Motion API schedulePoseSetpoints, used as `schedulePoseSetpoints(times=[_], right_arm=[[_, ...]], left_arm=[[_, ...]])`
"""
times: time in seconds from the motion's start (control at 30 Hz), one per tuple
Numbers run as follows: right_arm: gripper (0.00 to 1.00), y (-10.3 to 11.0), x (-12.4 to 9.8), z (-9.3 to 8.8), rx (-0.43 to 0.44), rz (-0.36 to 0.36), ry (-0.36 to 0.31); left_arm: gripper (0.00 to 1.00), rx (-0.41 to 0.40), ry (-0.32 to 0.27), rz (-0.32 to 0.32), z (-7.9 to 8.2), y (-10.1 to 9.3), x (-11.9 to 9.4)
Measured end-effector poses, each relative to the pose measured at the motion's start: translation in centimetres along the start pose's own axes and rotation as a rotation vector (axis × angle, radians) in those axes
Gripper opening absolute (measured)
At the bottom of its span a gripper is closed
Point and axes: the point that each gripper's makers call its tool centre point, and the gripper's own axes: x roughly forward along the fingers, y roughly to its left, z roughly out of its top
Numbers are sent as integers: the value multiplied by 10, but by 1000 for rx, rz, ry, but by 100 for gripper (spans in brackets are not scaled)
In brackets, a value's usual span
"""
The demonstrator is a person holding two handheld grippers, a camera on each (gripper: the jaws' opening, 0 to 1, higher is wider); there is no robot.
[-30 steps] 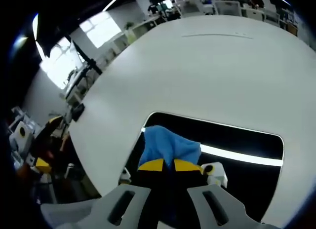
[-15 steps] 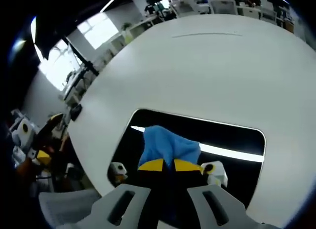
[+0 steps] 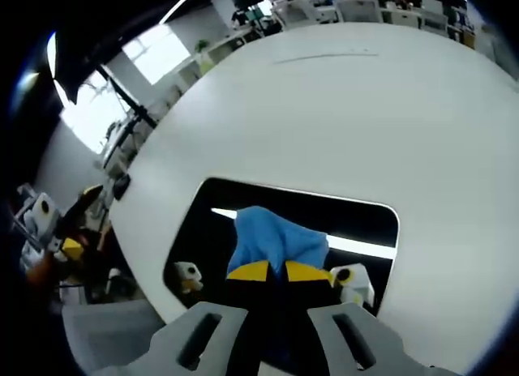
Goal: Wipe the mirror surface with the cleaning cloth until all visible marks leave the cleaned area.
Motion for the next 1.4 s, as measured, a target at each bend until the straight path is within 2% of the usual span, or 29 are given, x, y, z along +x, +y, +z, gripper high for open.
schedulePoseSetpoints(times=[0.27, 0.83, 1.4], right_arm=[[1, -23, -13, -4, 15, -22, -3], [1, -62, -34, -11, 27, -87, 5], [1, -65, -36, -15, 27, -122, 0]], left_arm=[[100, 2, 15, -14, -4, -3, 3], [100, 4, 11, -25, -1, -5, 8], [100, 7, 10, -27, -1, -7, 8]])
